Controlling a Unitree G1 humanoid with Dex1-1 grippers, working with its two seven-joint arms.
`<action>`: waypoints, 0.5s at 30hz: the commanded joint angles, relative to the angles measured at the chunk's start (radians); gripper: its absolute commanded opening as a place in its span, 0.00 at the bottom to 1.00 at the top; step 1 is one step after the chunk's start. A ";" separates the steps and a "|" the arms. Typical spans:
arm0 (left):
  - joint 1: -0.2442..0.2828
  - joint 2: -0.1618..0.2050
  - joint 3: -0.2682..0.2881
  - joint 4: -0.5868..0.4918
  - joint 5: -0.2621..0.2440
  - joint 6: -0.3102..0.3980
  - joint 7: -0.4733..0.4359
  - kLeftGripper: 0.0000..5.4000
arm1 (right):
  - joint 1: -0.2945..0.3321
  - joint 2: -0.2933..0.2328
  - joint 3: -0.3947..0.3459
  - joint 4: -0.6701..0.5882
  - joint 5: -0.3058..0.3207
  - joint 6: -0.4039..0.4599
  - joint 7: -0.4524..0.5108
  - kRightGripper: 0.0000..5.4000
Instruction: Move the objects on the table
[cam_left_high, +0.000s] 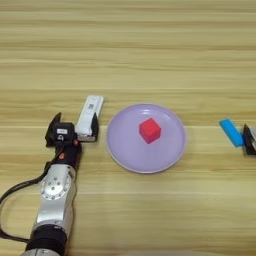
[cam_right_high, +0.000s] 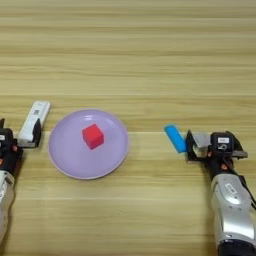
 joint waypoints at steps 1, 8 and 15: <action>0.003 0.004 0.001 0.002 0.006 0.004 0.001 1.00 | -0.005 0.006 0.005 0.033 0.017 0.041 0.015 1.00; 0.001 0.005 0.002 0.004 0.005 0.003 0.001 1.00 | -0.009 0.011 0.015 0.053 0.040 0.069 0.033 1.00; 0.000 0.005 0.002 0.005 0.005 0.003 0.001 1.00 | -0.015 0.008 0.022 0.076 0.039 0.076 0.034 1.00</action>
